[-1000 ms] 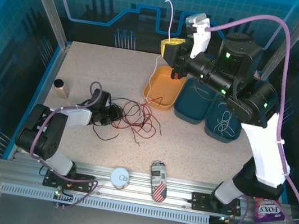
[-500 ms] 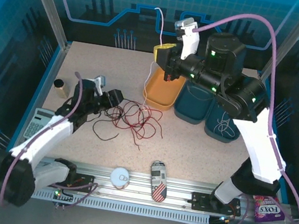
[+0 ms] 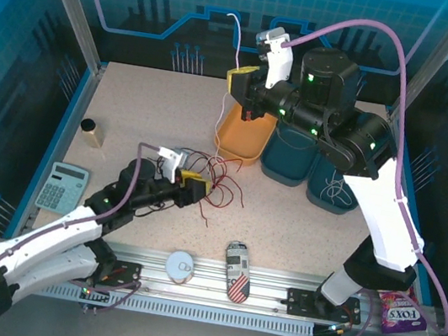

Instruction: Untangle the cables

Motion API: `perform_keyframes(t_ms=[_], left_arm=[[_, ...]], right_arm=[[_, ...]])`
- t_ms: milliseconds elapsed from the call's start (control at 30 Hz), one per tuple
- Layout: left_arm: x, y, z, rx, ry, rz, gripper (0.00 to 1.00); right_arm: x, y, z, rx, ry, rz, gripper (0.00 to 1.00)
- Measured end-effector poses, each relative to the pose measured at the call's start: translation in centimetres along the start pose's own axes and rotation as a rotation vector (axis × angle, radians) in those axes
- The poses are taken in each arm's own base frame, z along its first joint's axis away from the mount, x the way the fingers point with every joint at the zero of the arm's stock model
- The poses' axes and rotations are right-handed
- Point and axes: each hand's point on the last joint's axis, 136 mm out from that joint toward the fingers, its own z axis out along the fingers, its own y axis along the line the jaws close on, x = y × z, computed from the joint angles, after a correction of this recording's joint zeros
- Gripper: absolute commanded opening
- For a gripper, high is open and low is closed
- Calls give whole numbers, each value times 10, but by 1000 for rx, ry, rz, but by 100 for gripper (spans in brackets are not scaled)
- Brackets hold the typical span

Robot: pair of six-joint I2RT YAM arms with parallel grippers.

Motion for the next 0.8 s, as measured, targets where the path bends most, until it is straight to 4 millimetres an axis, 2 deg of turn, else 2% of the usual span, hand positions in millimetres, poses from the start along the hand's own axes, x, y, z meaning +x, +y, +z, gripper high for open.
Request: perform_keyframes(t_ms=[233, 300, 433, 500, 667, 800], left_arm=[[10, 17, 29, -59, 47, 17, 50], [11, 21, 35, -70, 51, 15, 42], [8, 24, 43, -76, 35, 15, 12], [5, 27, 44, -91, 19, 5, 1], [-1, 44, 38, -166, -37, -49, 0], [2, 71, 20, -249, -74, -121, 0]], right_arm=[[2, 0, 3, -3, 8, 13, 0], [2, 0, 4, -4, 9, 16, 0], [0, -1, 3, 3, 2, 14, 0], [-3, -5, 1, 20, -8, 10, 0], [-10, -37, -13, 151, -34, -5, 0], [-20, -63, -44, 279, -73, -25, 0]])
